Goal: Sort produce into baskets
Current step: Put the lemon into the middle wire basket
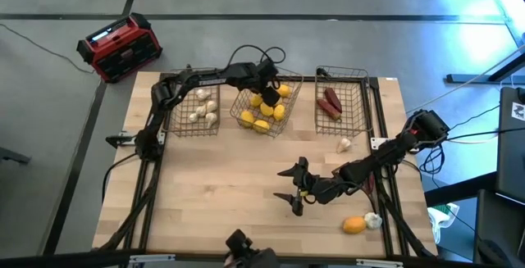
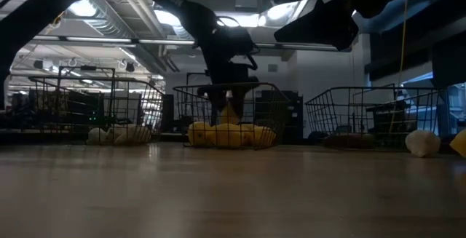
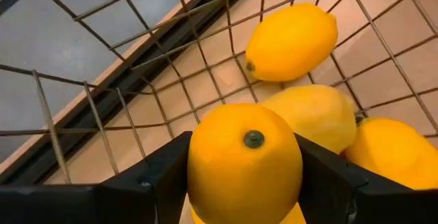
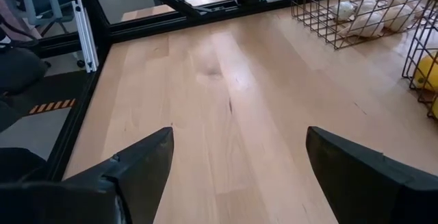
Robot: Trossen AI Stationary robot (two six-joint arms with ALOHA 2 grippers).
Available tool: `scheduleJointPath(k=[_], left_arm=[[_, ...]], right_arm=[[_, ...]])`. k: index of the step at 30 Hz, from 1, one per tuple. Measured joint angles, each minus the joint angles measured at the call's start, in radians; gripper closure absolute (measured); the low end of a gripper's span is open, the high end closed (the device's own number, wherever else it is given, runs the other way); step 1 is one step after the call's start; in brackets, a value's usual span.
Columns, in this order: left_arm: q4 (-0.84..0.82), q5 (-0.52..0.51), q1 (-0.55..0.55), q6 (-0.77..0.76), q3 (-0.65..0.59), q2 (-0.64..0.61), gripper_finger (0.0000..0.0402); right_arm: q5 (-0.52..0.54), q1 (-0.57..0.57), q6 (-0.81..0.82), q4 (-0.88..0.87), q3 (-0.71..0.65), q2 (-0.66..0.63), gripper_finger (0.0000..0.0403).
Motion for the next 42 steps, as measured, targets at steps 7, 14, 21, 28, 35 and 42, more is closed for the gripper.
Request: scheduleJointPath(k=[7, 14, 21, 28, 35, 42], left_arm=[[0.030, -0.064, 0.000, -0.015, 0.000, 0.003, 0.0179], [0.032, -0.103, 0.000, -0.002, 0.000, 0.003, 0.0152], [0.025, -0.102, 0.000, 0.000, 0.000, 0.000, 0.0127], [-0.008, -0.067, -0.022, 0.023, -0.002, -0.104, 0.0126], [-0.029, -0.050, -0.137, 0.077, -0.001, -0.306, 0.0126], [-0.026, -0.143, -0.393, 0.108, -0.085, -0.510, 0.0126]], right_arm=[[0.000, 0.000, 0.002, -0.006, 0.000, 0.000, 0.0072], [0.000, 0.000, 0.002, -0.006, 0.000, 0.000, 0.0072], [0.000, 0.000, 0.002, -0.006, 0.000, 0.000, 0.0072], [0.000, 0.000, 0.002, -0.007, 0.000, 0.000, 0.0072], [0.000, 0.001, -0.002, 0.024, 0.000, 0.000, 0.0072], [-0.003, 0.003, 0.025, -0.154, 0.001, -0.084, 0.0072]])
